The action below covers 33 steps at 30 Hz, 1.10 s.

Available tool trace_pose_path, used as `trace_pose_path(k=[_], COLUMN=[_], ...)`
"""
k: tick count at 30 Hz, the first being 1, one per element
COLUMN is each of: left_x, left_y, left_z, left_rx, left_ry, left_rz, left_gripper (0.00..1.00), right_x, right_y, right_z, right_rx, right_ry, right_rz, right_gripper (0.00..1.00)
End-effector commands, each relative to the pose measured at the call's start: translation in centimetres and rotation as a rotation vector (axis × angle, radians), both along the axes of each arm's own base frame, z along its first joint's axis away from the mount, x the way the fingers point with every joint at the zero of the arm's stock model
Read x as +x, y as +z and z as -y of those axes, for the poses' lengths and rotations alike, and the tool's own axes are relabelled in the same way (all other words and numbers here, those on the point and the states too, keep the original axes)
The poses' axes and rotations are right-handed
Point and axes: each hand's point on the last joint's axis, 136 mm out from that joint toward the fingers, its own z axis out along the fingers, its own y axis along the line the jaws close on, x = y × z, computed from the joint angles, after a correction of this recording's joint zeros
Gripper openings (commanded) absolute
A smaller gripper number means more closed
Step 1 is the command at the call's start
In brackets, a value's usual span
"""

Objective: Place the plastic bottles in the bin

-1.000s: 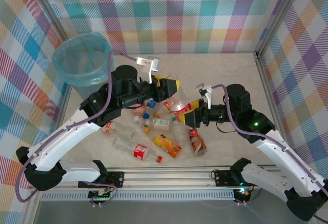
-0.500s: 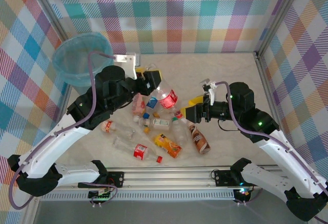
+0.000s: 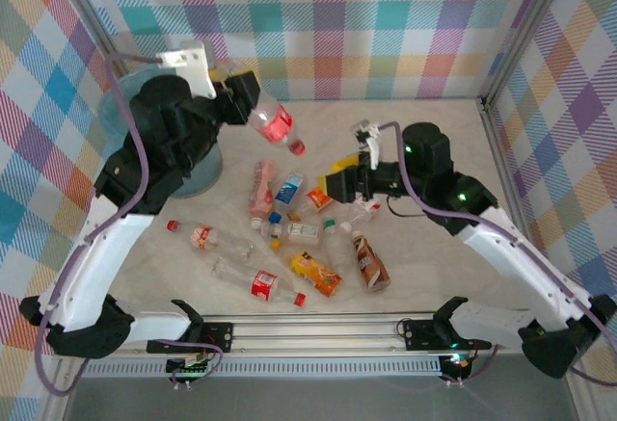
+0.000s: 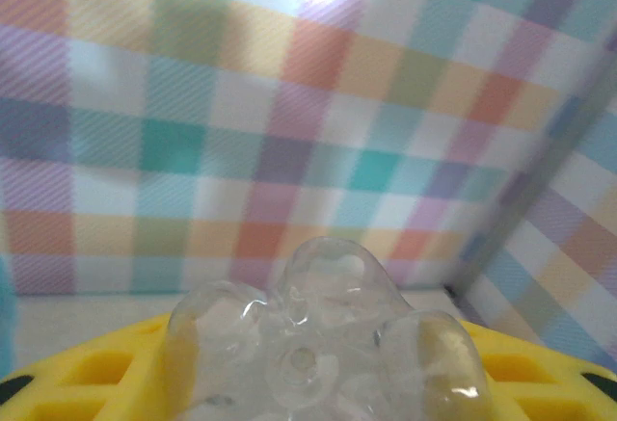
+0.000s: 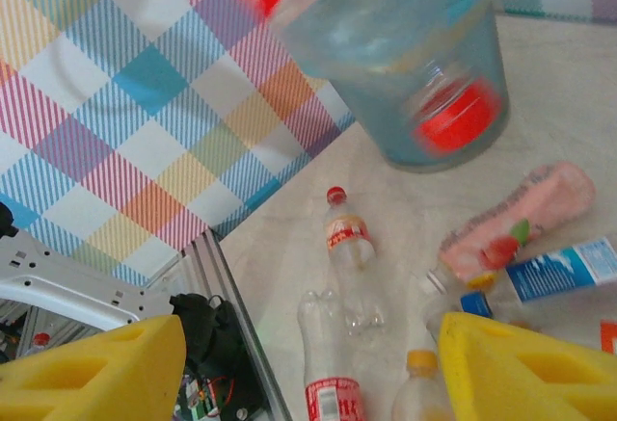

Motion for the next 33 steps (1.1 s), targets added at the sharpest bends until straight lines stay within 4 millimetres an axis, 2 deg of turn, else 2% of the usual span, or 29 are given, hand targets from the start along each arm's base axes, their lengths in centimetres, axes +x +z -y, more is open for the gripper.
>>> trace_pose_path(k=[1,6,10,14,17,20,25,29,33], left_x=[2.6,6.1,7.5,8.1,8.8,10.2,13.1,14.8,15.7], left_y=[0.8,2.6,4.1,3.8,2.5,0.3,-6.0,-11.3,-16.9], left_z=[-3.0,-8.4,-13.2,-17.7,-20.6,-22.8,-25.0,-25.6,-25.3], left_rx=[0.043,0.025,0.04,0.078,0.087,0.094,0.095,0.114,0.143], left_ry=[0.096,0.246,0.391,0.54,0.613,0.657,0.662,0.632,0.585], left_rz=[0.0,0.028,0.052,0.035,-0.003,-0.061,-0.2,-0.317,-0.425], left_gripper=[0.22,0.22,0.22,0.22,0.22,0.22,0.24,0.26,0.28], right_x=[0.8,2.9,4.2,5.1,5.6,5.4,4.8,3.9,3.2], right_y=[2.6,2.6,2.6,1.5,0.4,-0.5,-2.1,-3.4,-5.9], right_z=[-2.9,-7.6,-11.5,-15.1,-17.5,-19.7,-21.9,-22.3,-21.9], right_rx=[0.028,0.026,0.032,0.0,-0.035,-0.054,-0.079,-0.116,-0.167], right_ry=[0.049,0.078,0.104,0.128,0.115,0.14,0.172,0.182,0.173], right_rz=[0.114,0.118,0.112,0.078,0.02,-0.02,-0.066,-0.089,-0.119], right_gripper=[0.69,0.66,0.65,0.65,0.66,0.66,0.67,0.67,0.67])
